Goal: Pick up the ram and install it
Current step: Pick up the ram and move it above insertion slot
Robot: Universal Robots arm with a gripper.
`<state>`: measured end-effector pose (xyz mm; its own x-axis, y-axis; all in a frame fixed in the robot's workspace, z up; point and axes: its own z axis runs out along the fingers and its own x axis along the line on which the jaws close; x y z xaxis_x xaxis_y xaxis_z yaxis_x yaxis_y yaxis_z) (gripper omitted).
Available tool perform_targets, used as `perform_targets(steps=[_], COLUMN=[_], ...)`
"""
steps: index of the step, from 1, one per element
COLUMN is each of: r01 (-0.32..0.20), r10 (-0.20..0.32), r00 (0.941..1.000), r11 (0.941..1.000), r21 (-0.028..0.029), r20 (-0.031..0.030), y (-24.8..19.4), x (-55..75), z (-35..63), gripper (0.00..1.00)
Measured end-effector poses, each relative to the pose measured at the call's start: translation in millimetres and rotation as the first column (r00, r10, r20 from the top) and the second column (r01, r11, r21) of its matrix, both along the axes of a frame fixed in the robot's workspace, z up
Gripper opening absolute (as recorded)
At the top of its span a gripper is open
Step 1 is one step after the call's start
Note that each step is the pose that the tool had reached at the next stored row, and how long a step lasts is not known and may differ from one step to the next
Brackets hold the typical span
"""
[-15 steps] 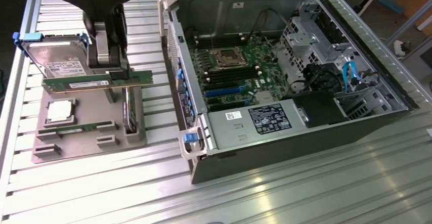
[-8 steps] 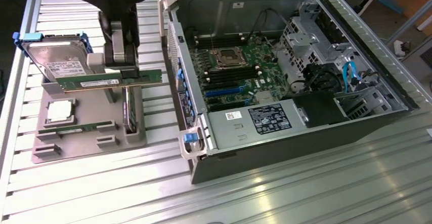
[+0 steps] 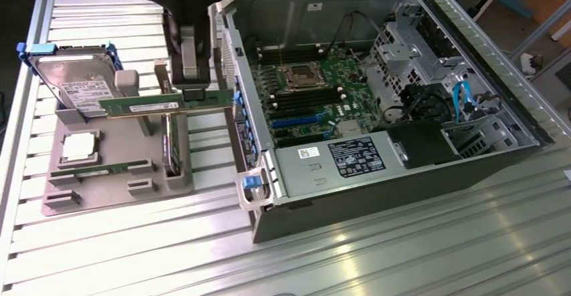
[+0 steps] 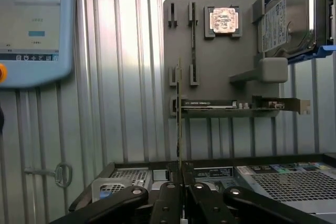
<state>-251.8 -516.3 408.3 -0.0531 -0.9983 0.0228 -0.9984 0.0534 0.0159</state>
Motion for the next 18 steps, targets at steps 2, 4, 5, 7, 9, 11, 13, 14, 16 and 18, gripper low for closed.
perform_targets(steps=[2,4,5,7,9,11,13,14,16,18], r01=[0.000,0.000,0.000,0.000,0.000,0.000,0.000,0.000,0.000,0.000], r10=[0.000,0.000,0.000,0.000,0.000,0.000,0.000,0.000,0.000,0.000], r00=[1.0000,1.0000,1.0000,1.0000,1.0000,1.0000,1.0000,1.0000,1.0000,1.0000], r11=[1.0000,1.0000,1.0000,1.0000,1.0000,1.0000,1.0000,1.0000,1.0000,1.0000], r21=[0.0000,-0.0001,-0.0001,-0.0001,0.0000,0.0000,0.0000,0.0000,-0.0001,0.0000], r20=[0.0000,0.0000,-0.0001,0.0000,0.0000,0.0000,0.0000,0.0000,0.0000,0.0000], y=[0.0,0.0,0.0,0.0,0.0,0.0,0.0,0.0,0.0,0.0], x=[4.5,8.3,10.2,15.2,20.6,24.6,30.6,32.6,36.8,41.1], z=[0.0,0.0,0.0,0.0,0.0,0.0,0.0,0.0,0.0,0.0], gripper=[0.12,0.12,0.12,0.12,0.12,0.12,0.12,0.12,0.12,0.12])
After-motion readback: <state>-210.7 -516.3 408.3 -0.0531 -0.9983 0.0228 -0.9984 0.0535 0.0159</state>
